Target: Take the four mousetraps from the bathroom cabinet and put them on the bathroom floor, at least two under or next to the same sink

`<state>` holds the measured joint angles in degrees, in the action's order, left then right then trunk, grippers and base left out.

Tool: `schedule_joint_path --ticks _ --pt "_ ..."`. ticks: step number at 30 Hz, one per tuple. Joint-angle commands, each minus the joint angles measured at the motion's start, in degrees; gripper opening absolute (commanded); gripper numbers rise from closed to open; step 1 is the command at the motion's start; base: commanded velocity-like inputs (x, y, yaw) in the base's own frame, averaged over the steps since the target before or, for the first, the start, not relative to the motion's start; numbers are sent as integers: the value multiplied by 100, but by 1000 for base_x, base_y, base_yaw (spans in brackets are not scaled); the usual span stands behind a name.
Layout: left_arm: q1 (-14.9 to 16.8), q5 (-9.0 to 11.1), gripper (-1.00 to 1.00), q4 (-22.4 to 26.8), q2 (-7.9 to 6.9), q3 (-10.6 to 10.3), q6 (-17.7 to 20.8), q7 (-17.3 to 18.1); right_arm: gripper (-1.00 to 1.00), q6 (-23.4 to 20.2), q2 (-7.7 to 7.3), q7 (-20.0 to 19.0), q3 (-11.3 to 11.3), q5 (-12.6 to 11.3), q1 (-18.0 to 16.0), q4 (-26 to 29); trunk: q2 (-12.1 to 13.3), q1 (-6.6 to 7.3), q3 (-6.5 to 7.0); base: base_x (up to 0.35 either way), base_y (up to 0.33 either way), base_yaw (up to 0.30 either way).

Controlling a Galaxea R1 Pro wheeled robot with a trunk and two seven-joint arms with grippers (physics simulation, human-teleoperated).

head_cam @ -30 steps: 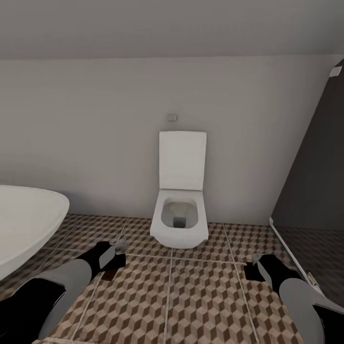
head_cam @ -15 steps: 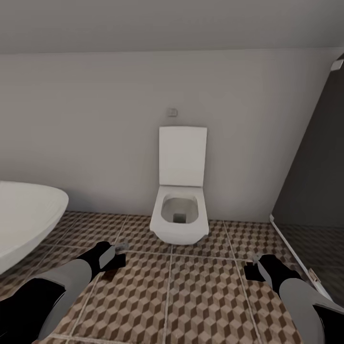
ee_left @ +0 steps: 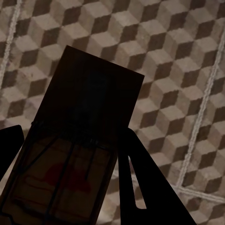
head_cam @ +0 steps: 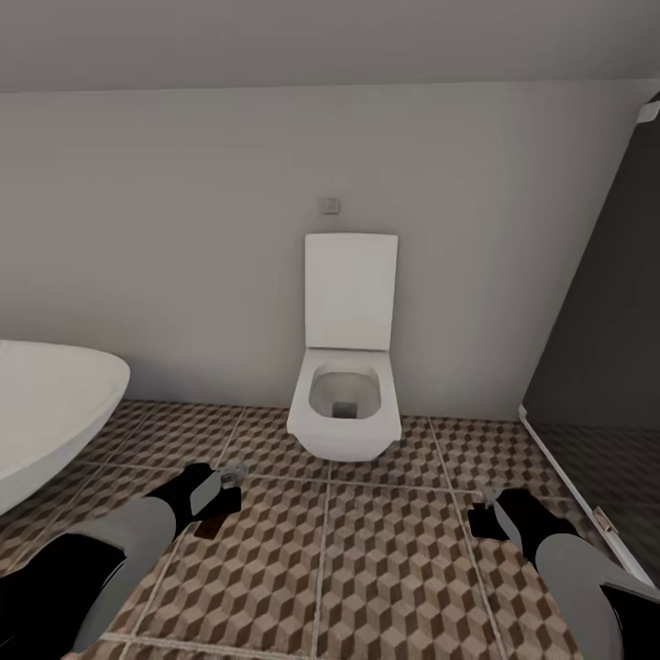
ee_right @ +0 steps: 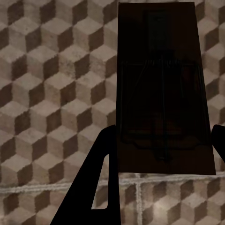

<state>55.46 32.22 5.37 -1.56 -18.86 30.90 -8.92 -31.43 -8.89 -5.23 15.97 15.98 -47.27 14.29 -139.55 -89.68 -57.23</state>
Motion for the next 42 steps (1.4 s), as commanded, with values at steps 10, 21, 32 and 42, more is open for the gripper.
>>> schedule_joint_path --ticks 10,21,32,42 --pt "0 57 -100 22 -39 -30 14 -41 -100 -30 2 -57 38 55 -2 12 -84 -43 -42 0 0 0" --pt "0 56 -100 8 -129 -39 -28 -32 -100 -30 2 -57 38 48 -2 12 -84 -43 -42 142 0 0" --pt "-9 61 -100 8 -119 -39 -32 -28 -100 -30 2 -57 38 49 -2 12 -84 -43 -42 204 0 0" --pt "-9 55 -100 15 -130 -39 -24 -33 -100 -22 2 -73 38 46 -2 17 -84 -43 -42 96 0 0"
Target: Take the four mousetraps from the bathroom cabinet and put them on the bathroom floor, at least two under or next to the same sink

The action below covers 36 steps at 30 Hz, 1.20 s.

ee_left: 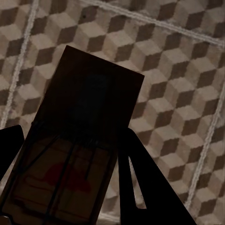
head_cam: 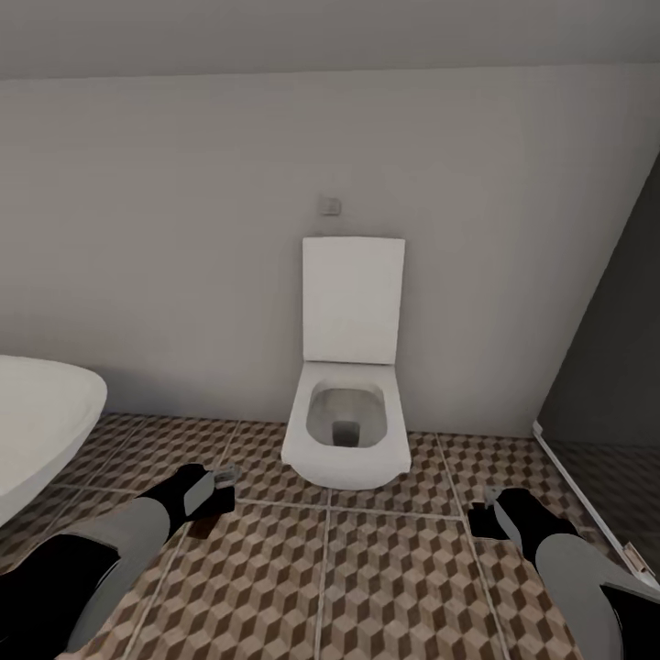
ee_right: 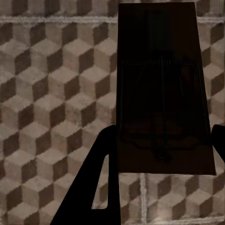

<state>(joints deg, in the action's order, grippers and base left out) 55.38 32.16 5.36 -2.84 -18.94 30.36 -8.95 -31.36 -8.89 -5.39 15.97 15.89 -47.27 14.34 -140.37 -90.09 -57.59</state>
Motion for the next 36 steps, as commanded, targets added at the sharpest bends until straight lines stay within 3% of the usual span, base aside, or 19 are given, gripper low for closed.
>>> schedule_joint_path --ticks 1,16,36 --pt "-1 62 -100 17 -3 -31 31 -29 -100 -29 2 -59 38 54 -1 10 -2 -2 -6 307 0 0" --pt "-1 60 -100 13 2 -31 34 -37 -100 -28 2 -57 -81 60 -1 7 -2 -2 -6 103 0 0" --pt "-1 59 -100 8 2 -31 35 -37 -100 -27 2 -58 -85 54 -1 7 -2 -2 -6 259 0 0"
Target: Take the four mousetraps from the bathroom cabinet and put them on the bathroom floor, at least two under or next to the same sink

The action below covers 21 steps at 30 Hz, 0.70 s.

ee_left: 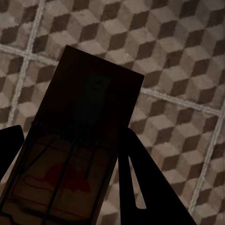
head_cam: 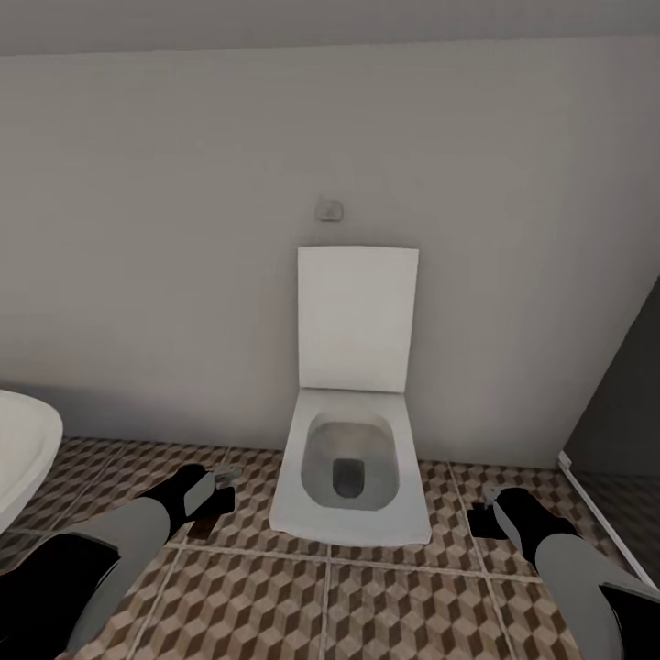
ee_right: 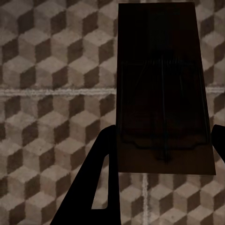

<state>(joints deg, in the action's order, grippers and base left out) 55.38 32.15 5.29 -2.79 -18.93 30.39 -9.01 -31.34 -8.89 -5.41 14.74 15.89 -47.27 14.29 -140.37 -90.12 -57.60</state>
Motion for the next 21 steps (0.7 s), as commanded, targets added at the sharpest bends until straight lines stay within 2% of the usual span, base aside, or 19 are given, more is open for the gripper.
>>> schedule_joint_path --ticks 1,11,21 --pt "-1 58 -100 16 -2 -31 30 -31 -100 -30 2 -57 38 54 -1 12 -2 1 -5 34 0 0" --pt "-9 42 -100 8 -2 -52 25 -39 -100 -29 2 -57 40 54 -1 12 -2 1 -5 8 0 0" --pt "-9 30 -100 7 7 -58 36 -39 -100 -31 2 -57 38 54 -1 19 -2 1 -5 129 0 0"
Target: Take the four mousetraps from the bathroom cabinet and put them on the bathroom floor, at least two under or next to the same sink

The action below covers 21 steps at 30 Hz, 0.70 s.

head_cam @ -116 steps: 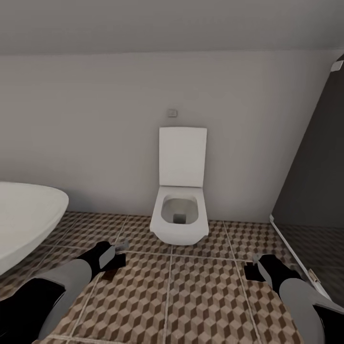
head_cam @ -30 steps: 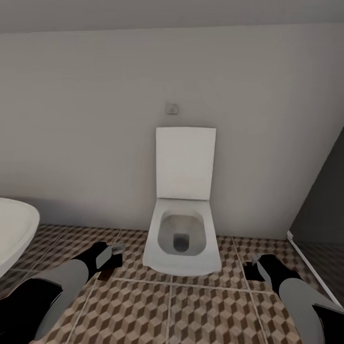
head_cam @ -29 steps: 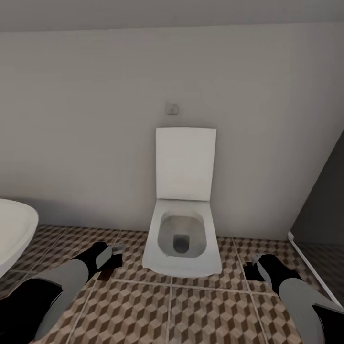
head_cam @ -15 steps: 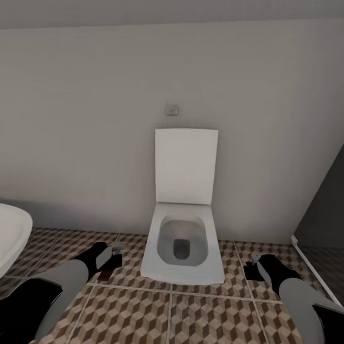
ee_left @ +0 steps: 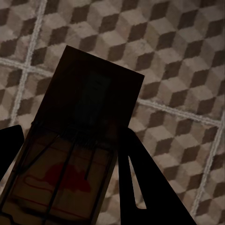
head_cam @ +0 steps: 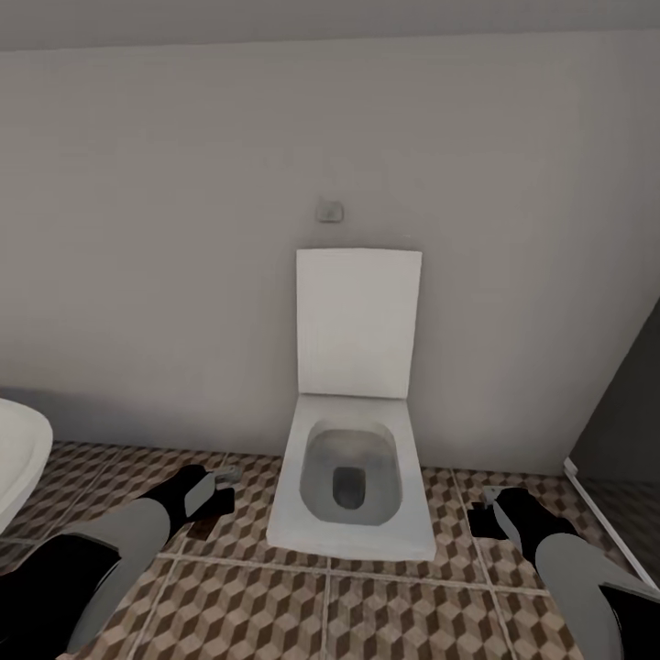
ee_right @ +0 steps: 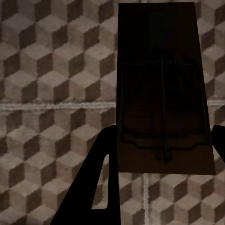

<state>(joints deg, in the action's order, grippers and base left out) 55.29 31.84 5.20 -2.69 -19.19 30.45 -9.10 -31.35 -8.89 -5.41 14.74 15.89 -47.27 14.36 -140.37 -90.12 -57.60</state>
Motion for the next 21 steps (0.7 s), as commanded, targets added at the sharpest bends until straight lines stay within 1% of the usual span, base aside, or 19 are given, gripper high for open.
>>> schedule_joint_path --ticks 1,10,16,21 --pt "-2 61 -100 19 1 -32 31 -30 -100 -29 2 -57 38 54 -1 13 -2 1 -5 21 0 0" --pt "-14 67 -100 18 50 -29 56 -30 -100 -29 2 -78 38 54 -1 14 -2 1 -5 4 0 0" --pt "-18 67 -100 23 58 -24 66 -36 -100 -29 -5 -99 38 51 -1 14 -243 -131 -113 0 0 0" --pt "-18 67 -100 25 54 -23 67 -35 -100 -29 -7 -101 38 47 -1 14 -243 -131 -113 0 0 0"
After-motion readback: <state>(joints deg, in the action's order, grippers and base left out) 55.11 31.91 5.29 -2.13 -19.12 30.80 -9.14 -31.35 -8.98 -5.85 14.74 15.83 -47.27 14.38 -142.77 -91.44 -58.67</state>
